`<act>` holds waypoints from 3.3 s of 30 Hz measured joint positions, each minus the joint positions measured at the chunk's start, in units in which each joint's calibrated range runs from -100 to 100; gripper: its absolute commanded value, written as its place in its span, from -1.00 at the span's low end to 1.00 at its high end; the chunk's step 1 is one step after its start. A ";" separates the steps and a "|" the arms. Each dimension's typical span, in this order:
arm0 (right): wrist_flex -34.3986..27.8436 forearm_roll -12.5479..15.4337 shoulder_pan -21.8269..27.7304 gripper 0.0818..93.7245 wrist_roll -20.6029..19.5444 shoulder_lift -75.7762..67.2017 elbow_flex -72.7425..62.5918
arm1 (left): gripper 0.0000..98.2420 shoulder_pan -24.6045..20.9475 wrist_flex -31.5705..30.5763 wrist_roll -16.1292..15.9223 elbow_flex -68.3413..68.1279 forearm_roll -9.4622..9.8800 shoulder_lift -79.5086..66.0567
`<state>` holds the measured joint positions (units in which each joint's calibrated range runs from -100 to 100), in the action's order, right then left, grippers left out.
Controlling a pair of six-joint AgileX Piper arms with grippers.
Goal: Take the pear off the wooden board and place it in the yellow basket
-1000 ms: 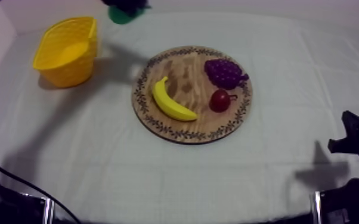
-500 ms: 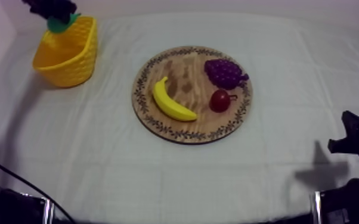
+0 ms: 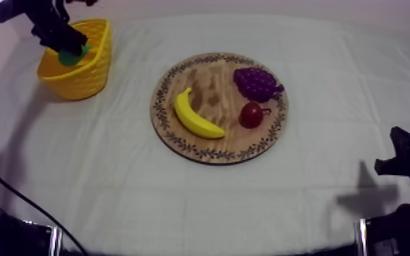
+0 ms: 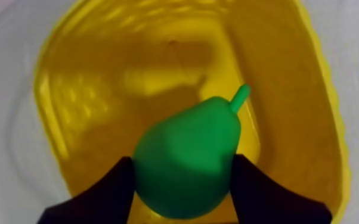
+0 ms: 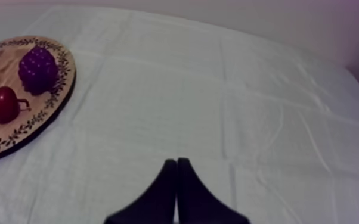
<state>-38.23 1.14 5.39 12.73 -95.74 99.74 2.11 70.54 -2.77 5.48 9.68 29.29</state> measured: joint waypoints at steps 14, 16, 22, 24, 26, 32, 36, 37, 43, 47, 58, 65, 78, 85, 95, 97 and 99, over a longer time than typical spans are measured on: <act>0.00 0.00 0.00 -0.99 0.00 0.00 0.00 | 0.45 -2.32 -3.53 -6.27 -1.63 -5.88 -0.90; 0.00 0.00 0.00 -0.99 0.00 0.00 0.00 | 0.18 -2.07 -4.95 -6.21 -2.57 -5.75 -1.82; 0.00 0.00 0.00 -0.99 0.00 0.00 0.00 | -0.85 -0.43 -12.08 -5.28 -9.31 -5.04 -7.93; 0.00 0.00 0.00 -0.99 0.00 0.00 0.00 | -0.93 0.22 -14.87 -4.97 -12.59 -4.67 -10.85; 0.00 0.00 0.00 -0.99 0.00 0.00 0.00 | -0.96 0.77 -17.18 -4.67 -15.66 -4.34 -14.47; 0.00 0.00 0.00 -0.99 0.00 0.00 0.00 | -1.00 3.04 -22.16 -3.27 -26.32 -2.83 -26.70; 0.00 0.00 0.00 -0.99 0.00 0.00 0.00 | -1.00 4.05 -23.22 -2.36 -32.70 -2.41 -36.37; 0.00 0.00 0.00 -0.99 0.00 0.00 0.00 | -1.00 4.22 -23.26 -2.16 -34.26 -2.33 -38.83; 0.00 0.00 0.00 -0.99 0.00 0.00 0.00 | -1.00 4.66 -24.92 -0.86 -43.83 -2.24 -52.24; 0.00 0.00 0.00 -0.99 0.00 0.00 0.00 | -1.00 4.22 -28.65 -0.82 -51.90 -3.03 -61.11; 0.00 0.00 0.00 -0.99 0.00 0.00 0.00 | -1.00 0.93 -36.72 -0.85 -79.94 -6.41 -89.86; 0.00 0.00 0.00 -0.99 0.00 0.00 0.00 | -1.00 -1.25 -31.01 -0.53 -94.90 -8.67 -109.49; 0.00 0.00 0.00 -0.99 0.00 0.00 0.00 | -1.00 1.34 -26.49 2.95 -101.86 -7.93 -129.00; 0.00 0.00 0.00 -0.99 0.00 0.00 0.00 | -1.00 1.54 -37.88 10.09 -105.05 -7.62 -129.20; 0.00 0.00 0.00 -0.99 0.00 0.00 0.00 | -1.00 1.54 -39.70 12.93 -105.21 -7.57 -129.20; 0.00 0.00 0.00 -0.99 0.00 0.00 0.00 | -1.00 1.54 -39.70 12.97 -105.21 -7.57 -129.20; 0.00 0.00 0.00 -0.99 0.00 0.00 0.00 | -1.00 1.54 -39.70 12.97 -105.21 -7.57 -129.20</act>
